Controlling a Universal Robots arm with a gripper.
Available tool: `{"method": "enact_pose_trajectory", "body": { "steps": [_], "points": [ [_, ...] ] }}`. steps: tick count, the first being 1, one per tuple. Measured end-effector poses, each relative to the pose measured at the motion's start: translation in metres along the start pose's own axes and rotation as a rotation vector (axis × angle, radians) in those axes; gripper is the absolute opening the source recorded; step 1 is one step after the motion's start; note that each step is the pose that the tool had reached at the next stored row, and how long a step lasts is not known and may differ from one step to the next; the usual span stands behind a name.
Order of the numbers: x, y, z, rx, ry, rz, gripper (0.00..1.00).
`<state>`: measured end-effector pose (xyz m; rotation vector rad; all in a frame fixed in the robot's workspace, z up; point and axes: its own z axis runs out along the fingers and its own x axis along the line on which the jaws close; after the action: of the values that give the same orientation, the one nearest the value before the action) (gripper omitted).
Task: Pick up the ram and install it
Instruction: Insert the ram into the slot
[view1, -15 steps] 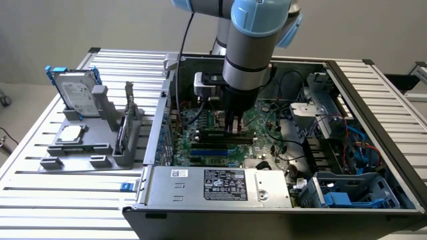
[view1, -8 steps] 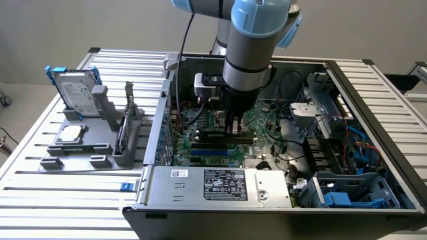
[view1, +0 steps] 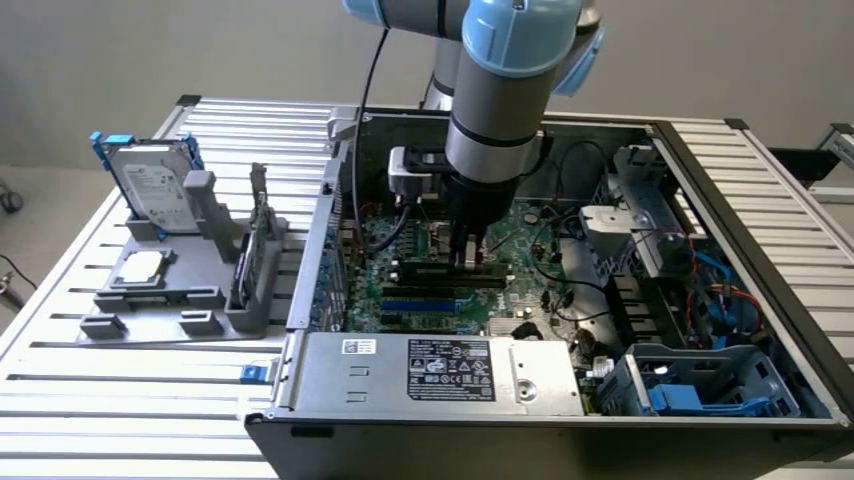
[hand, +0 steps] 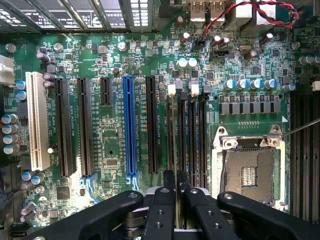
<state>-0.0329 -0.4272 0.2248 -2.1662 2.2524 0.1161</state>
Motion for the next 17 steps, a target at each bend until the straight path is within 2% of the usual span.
{"method": "enact_pose_trajectory", "body": {
  "steps": [17],
  "points": [
    [-0.0003, -0.0001, 0.0012, 0.0009, -0.0007, 0.014, 0.14]
  ]
}}
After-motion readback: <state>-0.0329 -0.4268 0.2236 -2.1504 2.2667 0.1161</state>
